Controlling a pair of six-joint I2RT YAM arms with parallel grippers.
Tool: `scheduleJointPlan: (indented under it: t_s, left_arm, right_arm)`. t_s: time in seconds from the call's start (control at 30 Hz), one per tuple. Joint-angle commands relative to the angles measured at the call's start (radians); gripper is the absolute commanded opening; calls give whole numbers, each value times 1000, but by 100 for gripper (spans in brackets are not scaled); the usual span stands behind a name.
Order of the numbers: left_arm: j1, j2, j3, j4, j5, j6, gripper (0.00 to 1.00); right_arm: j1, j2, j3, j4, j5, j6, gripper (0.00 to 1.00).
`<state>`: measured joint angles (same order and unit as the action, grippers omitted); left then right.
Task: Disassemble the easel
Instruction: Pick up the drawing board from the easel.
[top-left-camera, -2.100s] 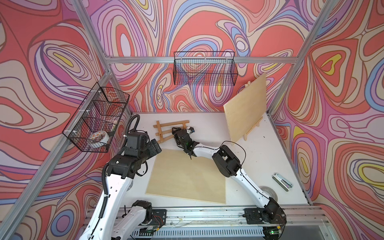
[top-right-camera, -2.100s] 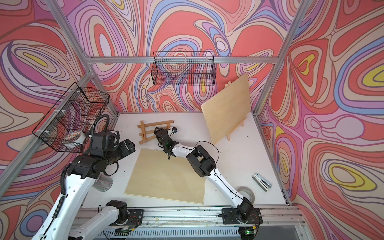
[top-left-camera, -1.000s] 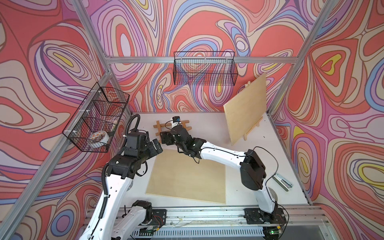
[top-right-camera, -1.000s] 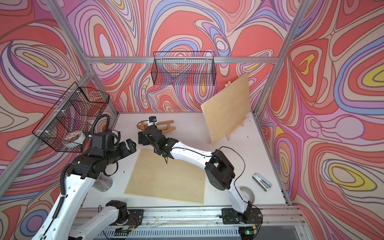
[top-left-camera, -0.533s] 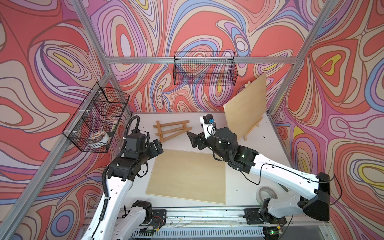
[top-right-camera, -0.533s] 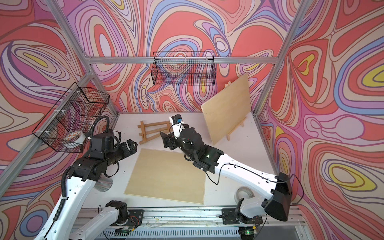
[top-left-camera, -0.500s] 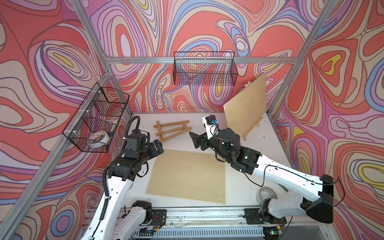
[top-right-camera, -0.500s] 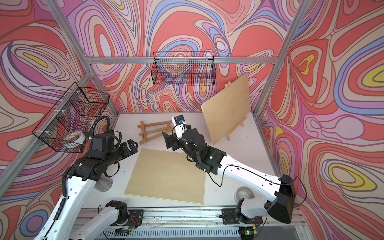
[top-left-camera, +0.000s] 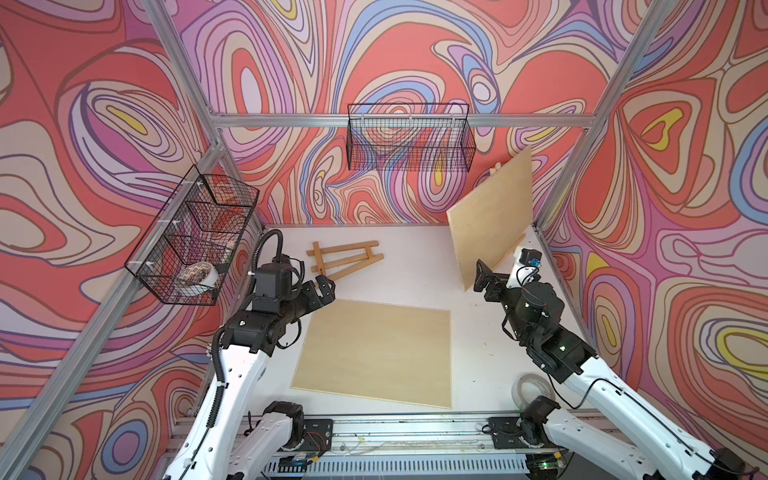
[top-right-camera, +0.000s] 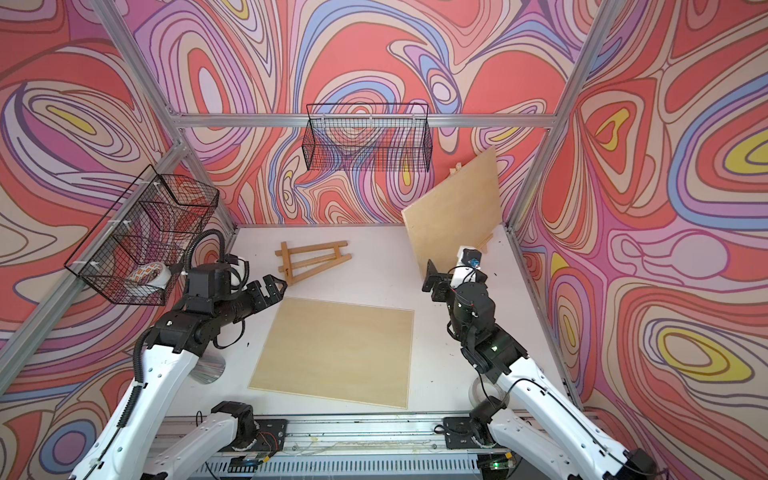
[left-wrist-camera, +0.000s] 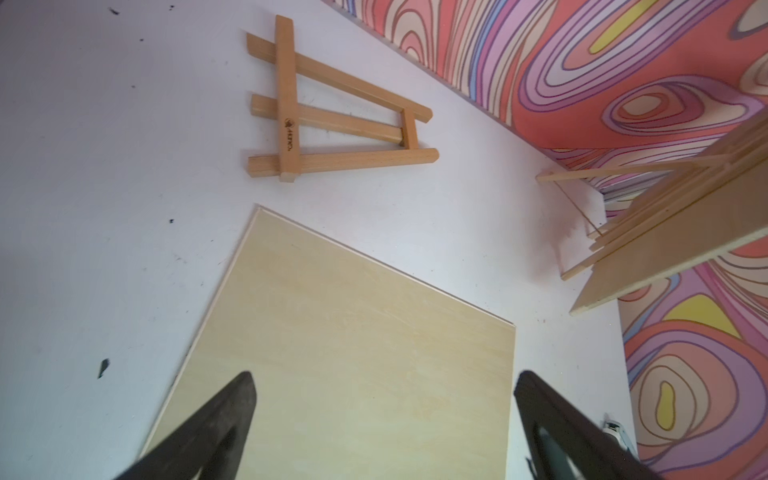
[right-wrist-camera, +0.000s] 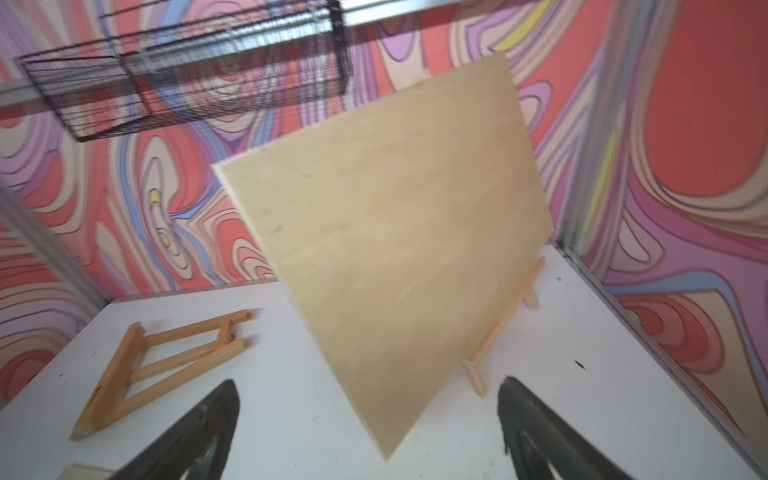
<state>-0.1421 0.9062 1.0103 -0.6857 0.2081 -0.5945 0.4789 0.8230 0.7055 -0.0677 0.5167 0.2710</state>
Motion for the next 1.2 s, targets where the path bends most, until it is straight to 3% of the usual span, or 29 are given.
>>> scheduleJointPlan:
  t_s: [0.0,0.17,0.3,0.5,0.6,0.7,0.9,0.97,1.17]
  left_arm:
    - [5,-50,-25,96,84,32,100]
    - [2,-26,-39,145,139,29,100]
    - [-71,-29,-42,202,128,19,100]
    - [-380,33,22,249,-95,25,100]
    - [-546,152,83,301,-202,51,100]
    - [-639,316,181,342,-220,66,100]
    - [-683,622,361,489,-202,126,100]
    - [-683,709,419,556,-131,148,98]
    - [-682,859,507,731,-109,175,96]
  right_arm:
    - [-126,-42,-134,-5,15,169,98]
    - [-335,-38,-285,72,-133,309,98]
    - [-384,89,-318,131,-164,365,98]
    - [-391,168,-314,165,-214,387,98]
    - [-393,192,-316,182,-227,387,97]
    - [-395,235,-301,184,-249,378,95]
    - [-395,302,-291,233,-282,352,97]
    - [-395,312,-287,237,-285,349,97]
    - [-395,311,-301,284,-326,346,95]
